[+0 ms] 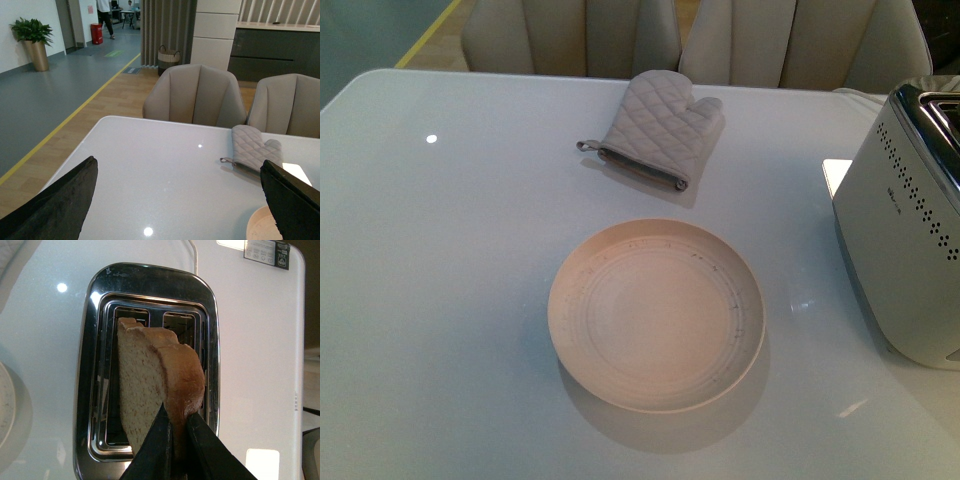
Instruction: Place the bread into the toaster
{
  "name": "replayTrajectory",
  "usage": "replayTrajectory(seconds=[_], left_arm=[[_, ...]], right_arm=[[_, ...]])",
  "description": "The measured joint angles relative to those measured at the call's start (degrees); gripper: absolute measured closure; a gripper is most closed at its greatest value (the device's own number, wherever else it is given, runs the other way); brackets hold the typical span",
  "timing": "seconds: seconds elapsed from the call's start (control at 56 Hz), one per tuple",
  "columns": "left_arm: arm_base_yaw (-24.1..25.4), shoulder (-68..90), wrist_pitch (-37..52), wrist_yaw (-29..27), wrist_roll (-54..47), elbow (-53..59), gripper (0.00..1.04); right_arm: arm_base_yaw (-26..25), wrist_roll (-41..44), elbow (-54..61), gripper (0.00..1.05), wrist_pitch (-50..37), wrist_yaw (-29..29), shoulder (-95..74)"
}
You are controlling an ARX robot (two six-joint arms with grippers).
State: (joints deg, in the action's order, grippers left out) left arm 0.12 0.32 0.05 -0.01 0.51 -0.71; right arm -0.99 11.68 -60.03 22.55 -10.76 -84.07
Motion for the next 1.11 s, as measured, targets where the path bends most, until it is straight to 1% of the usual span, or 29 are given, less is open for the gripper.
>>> replayTrajectory(seconds=[0.214, 0.446, 0.482, 0.5, 0.518, 0.589, 0.804, 0.875, 0.946, 1.018, 1.107], left_arm=[[0.0, 0.0, 0.0, 0.0, 0.0, 0.0, 0.07], [0.0, 0.0, 0.0, 0.0, 0.0, 0.0, 0.07], [0.0, 0.0, 0.0, 0.0, 0.0, 0.0, 0.07], [0.0, 0.0, 0.0, 0.0, -0.02, 0.0, 0.07], [0.0, 0.0, 0.0, 0.0, -0.02, 0.0, 0.07], [0.0, 0.0, 0.02, 0.0, -0.02, 0.0, 0.07], [0.0, 0.0, 0.0, 0.0, 0.0, 0.0, 0.07], [0.0, -0.02, 0.0, 0.0, 0.0, 0.0, 0.07], [0.0, 0.0, 0.0, 0.0, 0.0, 0.0, 0.07], [0.0, 0.0, 0.0, 0.0, 0.0, 0.0, 0.07], [0.0, 0.0, 0.0, 0.0, 0.0, 0.0, 0.07]], right_arm=[[0.79, -1.07, -1.66, 1.02, 2.12, -1.11, -2.73], [1.81, -2.29, -0.35, 1.01, 1.18, -1.64, -3.02], [1.92, -2.73, 0.11, 0.93, 0.74, -1.42, -3.02], [1.95, -2.75, 0.24, 0.92, 0.61, -1.42, -3.02], [2.03, -2.93, 0.68, 0.86, 0.11, -1.42, -3.02], [2.14, -3.23, 2.25, 0.72, -1.25, -1.22, -3.02], [1.81, -3.34, 5.55, 0.39, -5.88, -0.76, -2.08], [1.29, -3.96, 6.69, 0.29, -6.97, 1.01, -0.48], [0.7, -4.81, 9.03, 0.17, -10.38, 1.95, 2.69], [0.13, -6.03, 11.45, 0.08, -13.33, 4.2, 6.47], [-0.63, -7.48, 15.41, 0.09, -16.74, 5.79, 13.0]])
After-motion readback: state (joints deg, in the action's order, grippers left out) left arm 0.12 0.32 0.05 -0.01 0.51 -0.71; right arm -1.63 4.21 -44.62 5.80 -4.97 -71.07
